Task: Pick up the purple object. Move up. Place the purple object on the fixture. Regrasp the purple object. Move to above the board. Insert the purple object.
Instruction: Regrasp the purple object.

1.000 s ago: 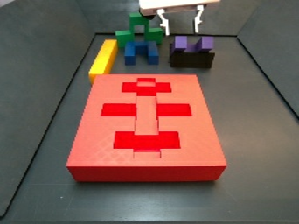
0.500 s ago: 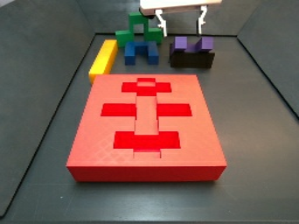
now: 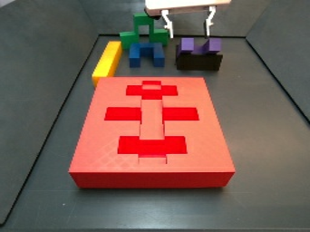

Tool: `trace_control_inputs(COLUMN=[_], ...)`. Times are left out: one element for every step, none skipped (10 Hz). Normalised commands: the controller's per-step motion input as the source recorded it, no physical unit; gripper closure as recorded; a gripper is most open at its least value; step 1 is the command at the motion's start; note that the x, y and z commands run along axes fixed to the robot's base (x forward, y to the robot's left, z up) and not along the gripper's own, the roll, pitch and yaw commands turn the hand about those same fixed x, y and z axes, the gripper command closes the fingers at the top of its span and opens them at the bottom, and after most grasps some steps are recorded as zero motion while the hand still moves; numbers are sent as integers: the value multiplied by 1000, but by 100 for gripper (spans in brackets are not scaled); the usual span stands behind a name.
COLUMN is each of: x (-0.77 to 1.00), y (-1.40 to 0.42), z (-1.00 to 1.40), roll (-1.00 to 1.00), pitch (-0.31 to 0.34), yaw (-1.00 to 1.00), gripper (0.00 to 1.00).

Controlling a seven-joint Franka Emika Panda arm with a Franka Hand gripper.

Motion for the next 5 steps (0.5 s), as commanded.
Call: trace_control_inputs(x=[0, -14, -17, 0, 0], y=[-74, -34, -37, -34, -40], z=[257, 163, 157, 129, 97], roll=[1000, 1000, 1000, 1000, 1000], pitch=[389, 429, 426, 360, 309], yaw=[0, 0, 0, 0, 0], gripper=[0, 0, 0, 0, 0])
